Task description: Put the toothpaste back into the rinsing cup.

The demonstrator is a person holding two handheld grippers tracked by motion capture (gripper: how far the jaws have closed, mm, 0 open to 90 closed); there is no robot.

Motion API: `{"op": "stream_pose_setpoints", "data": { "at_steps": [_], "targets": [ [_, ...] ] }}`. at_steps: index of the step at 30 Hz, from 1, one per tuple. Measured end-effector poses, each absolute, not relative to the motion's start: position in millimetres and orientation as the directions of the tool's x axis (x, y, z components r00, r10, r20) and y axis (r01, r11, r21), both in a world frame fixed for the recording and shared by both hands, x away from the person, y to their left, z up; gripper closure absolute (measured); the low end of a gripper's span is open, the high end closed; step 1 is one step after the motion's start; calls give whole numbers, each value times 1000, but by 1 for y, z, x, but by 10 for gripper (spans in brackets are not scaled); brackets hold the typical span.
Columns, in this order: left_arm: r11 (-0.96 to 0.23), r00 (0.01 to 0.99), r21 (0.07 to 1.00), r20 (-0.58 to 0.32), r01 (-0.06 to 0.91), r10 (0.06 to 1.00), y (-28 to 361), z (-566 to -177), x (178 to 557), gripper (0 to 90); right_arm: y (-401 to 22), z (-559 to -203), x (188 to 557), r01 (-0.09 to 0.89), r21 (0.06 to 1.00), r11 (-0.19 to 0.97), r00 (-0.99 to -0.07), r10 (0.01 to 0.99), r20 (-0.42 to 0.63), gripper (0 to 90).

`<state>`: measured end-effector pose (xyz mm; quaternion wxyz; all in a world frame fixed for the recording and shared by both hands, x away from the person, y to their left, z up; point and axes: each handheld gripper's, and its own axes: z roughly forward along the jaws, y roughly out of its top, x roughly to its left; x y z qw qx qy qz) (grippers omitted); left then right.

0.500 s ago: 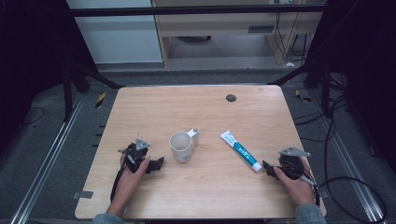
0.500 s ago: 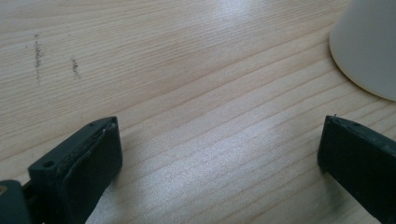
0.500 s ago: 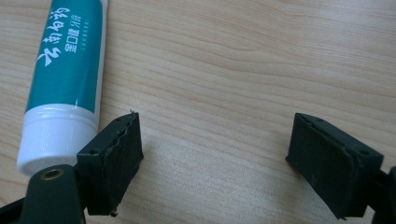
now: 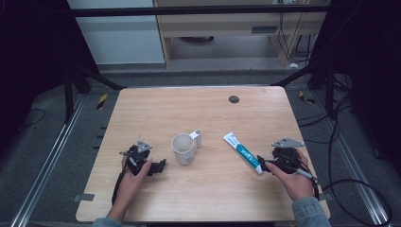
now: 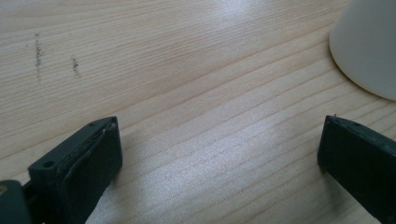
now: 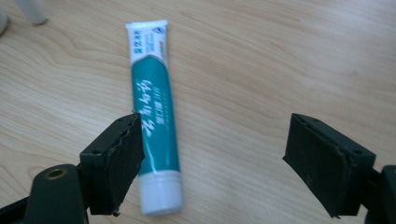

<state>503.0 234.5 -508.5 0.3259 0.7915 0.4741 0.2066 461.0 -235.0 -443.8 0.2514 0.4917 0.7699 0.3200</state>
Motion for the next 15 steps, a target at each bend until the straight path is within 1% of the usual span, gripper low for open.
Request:
{"op": "stream_pose_setpoints", "data": {
  "at_steps": [2,4,7,10,12,15],
  "targets": [
    [-338,466,712,18,615,885,235,-509,503,0,-225,-435,465,597,729,336,-408,909,-85,222],
    [-338,466,712,18,616,885,235,-509,503,0,-216,-427,469,600,721,348,-415,905,-91,254],
    [-338,465,711,17,617,885,235,-508,503,0,-204,-421,479,607,702,373,-434,895,-100,277],
    [-337,465,711,17,617,885,235,-508,503,0,-192,-420,487,616,680,398,-451,886,-110,283],
    [-336,465,713,16,616,885,235,-509,503,0,-185,-419,493,623,676,393,-456,885,-94,283],
    [-338,464,711,18,617,886,235,-508,504,0,-180,-413,503,624,677,390,-451,887,-96,287]
  ]
}}
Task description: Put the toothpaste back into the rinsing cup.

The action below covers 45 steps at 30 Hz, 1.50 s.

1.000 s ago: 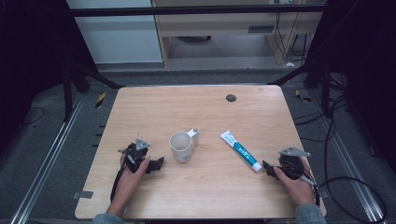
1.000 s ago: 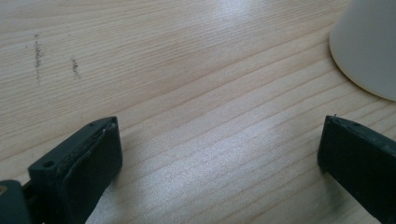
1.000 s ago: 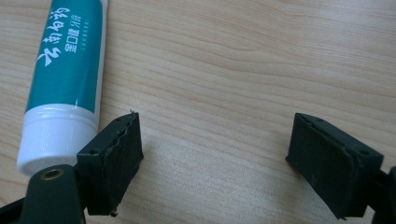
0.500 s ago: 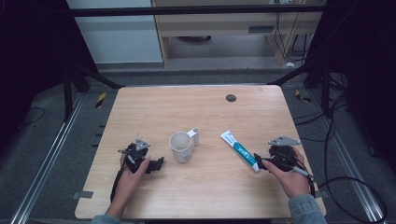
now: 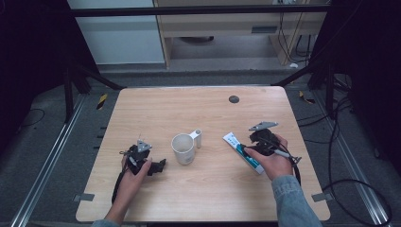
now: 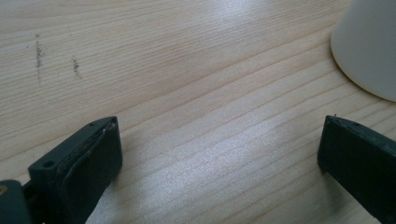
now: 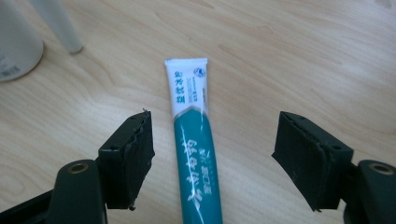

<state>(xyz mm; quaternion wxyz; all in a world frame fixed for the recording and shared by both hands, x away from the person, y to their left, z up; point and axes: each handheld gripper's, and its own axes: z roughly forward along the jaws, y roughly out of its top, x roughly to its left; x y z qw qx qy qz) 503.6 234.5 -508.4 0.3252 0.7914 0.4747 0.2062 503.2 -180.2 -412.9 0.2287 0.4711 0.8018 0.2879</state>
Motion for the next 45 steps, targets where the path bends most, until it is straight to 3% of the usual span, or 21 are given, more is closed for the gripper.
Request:
{"op": "stream_pose_setpoints", "data": {
  "at_steps": [8,25,36,45],
  "targets": [
    [-339,465,711,18,617,885,235,-508,504,0,-175,-406,515,628,682,374,-450,890,-74,308],
    [-337,461,709,20,619,887,233,-508,508,0,-160,-435,542,672,614,415,-497,867,-41,380],
    [-333,459,713,19,617,888,233,-509,508,0,-152,-447,546,692,570,443,-525,851,-24,309],
    [-339,463,710,21,617,886,233,-508,508,0,-146,-459,547,694,540,476,-536,843,-53,374]
  ]
}}
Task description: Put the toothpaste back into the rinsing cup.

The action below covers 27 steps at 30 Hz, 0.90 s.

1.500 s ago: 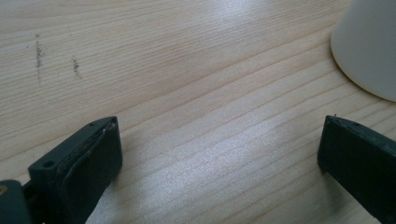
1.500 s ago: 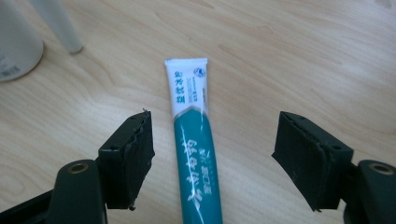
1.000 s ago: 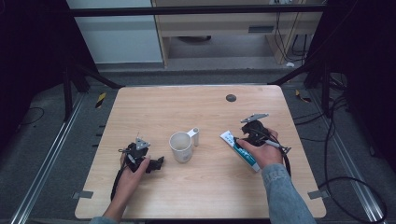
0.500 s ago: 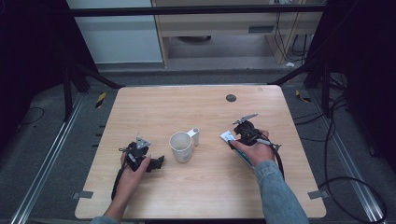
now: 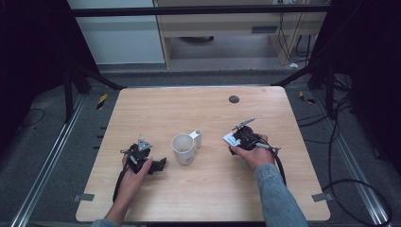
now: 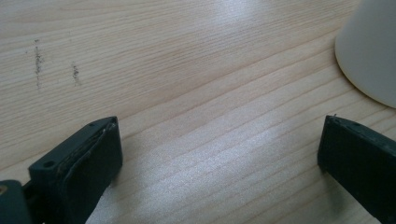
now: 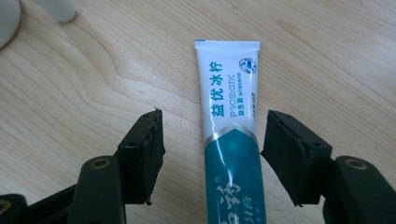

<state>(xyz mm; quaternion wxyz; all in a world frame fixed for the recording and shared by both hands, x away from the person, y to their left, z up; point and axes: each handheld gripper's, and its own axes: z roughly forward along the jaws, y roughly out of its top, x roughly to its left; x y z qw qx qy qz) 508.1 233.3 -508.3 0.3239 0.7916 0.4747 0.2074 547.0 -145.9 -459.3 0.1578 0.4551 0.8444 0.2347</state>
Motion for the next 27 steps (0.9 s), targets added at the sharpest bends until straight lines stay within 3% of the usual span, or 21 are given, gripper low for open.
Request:
{"op": "stream_pose_setpoints", "data": {
  "at_steps": [11,27],
  "targets": [
    [-340,463,710,21,617,886,233,-508,508,0,-150,-478,561,742,491,456,-498,866,-50,455],
    [-340,464,710,21,617,886,233,-508,508,0,-154,-477,561,758,479,442,-499,866,-9,553]
  ]
}}
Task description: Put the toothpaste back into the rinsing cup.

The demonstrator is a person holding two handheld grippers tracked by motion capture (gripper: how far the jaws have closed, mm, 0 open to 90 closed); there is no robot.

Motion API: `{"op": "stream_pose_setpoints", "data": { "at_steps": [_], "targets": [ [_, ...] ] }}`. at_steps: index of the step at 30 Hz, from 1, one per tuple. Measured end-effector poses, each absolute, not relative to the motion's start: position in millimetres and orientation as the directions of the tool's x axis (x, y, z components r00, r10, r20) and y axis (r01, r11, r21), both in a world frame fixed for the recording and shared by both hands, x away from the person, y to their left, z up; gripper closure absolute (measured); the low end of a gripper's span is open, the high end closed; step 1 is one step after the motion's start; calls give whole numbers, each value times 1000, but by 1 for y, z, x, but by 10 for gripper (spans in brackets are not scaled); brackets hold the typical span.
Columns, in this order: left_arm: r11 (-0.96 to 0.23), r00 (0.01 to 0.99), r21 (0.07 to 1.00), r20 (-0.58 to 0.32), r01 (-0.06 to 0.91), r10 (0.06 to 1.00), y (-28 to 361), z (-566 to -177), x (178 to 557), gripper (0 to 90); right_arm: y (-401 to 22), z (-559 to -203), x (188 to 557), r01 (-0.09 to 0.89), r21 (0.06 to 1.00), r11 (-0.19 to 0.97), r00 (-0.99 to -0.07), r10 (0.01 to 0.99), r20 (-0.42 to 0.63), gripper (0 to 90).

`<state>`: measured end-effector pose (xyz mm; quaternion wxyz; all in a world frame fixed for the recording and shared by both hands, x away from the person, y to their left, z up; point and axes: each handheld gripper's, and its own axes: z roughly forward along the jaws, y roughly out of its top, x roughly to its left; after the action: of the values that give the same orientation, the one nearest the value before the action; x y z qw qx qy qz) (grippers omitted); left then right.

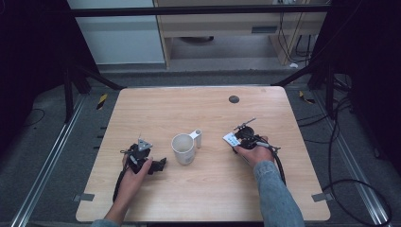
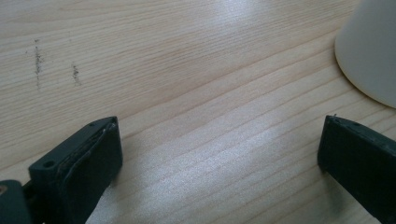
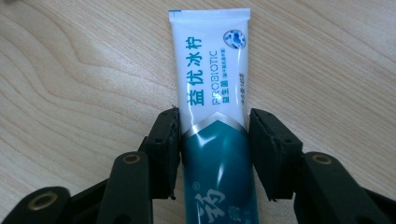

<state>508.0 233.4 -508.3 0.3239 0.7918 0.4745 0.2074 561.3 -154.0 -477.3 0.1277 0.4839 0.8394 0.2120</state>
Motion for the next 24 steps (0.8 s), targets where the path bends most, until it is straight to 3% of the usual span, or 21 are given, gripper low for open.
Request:
{"op": "stream_pose_setpoints", "data": {
  "at_steps": [8,18,24],
  "targets": [
    [-340,464,710,21,616,885,233,-508,508,0,-154,-476,563,765,458,452,-503,864,-12,603],
    [-342,466,708,22,617,885,234,-508,508,0,-154,-469,564,773,455,442,-498,867,3,759],
    [-342,466,708,22,617,885,234,-508,508,0,-152,-467,563,776,451,440,-493,870,1,779]
  ]
}}
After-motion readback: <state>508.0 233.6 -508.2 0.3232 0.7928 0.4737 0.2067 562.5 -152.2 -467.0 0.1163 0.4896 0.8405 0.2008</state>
